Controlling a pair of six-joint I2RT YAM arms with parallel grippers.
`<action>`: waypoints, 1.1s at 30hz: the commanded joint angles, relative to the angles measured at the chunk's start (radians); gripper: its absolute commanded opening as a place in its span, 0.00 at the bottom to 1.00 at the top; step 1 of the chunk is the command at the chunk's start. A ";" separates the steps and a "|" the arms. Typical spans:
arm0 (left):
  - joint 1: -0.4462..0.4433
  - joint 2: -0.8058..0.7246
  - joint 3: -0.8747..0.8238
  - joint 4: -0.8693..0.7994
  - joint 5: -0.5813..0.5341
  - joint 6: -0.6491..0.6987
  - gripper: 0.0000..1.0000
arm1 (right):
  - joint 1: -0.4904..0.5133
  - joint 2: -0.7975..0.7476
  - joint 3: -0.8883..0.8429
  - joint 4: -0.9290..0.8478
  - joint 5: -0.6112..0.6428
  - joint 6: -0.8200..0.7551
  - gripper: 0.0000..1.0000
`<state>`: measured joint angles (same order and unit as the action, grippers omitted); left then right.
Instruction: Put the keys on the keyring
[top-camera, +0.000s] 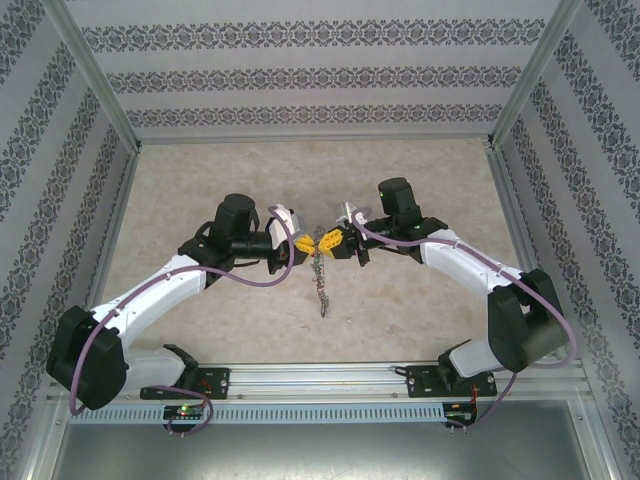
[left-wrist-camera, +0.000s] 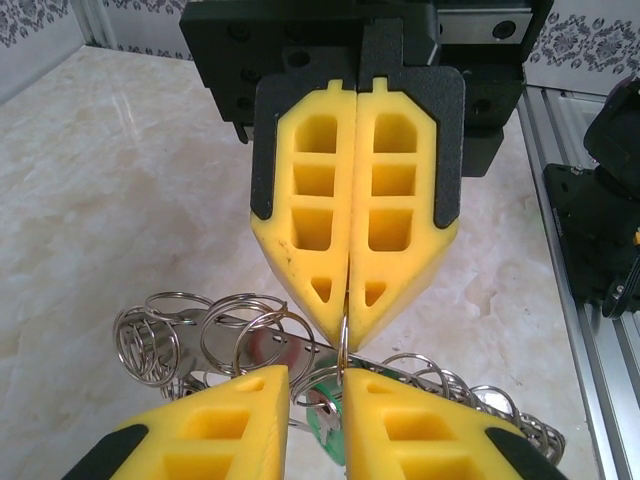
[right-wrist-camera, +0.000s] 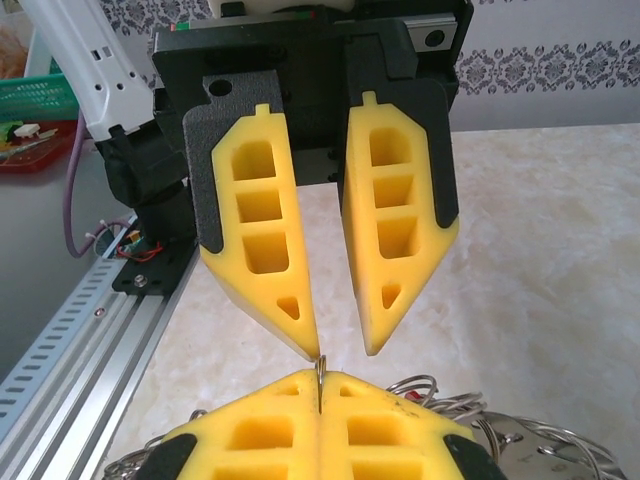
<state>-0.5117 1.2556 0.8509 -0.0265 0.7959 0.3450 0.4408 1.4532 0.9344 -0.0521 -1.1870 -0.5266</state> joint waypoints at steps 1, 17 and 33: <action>-0.017 0.011 -0.001 0.052 0.038 0.028 0.21 | 0.004 -0.029 0.039 0.015 -0.071 -0.010 0.00; -0.018 0.021 -0.030 0.127 0.089 -0.006 0.21 | 0.006 -0.041 0.059 0.034 -0.041 0.030 0.00; -0.019 0.021 0.045 -0.093 0.039 0.091 0.00 | 0.000 -0.063 0.083 -0.235 0.062 -0.198 0.14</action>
<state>-0.5228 1.2709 0.8524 -0.0242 0.8330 0.3798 0.4427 1.4246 0.9710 -0.1535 -1.1442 -0.5900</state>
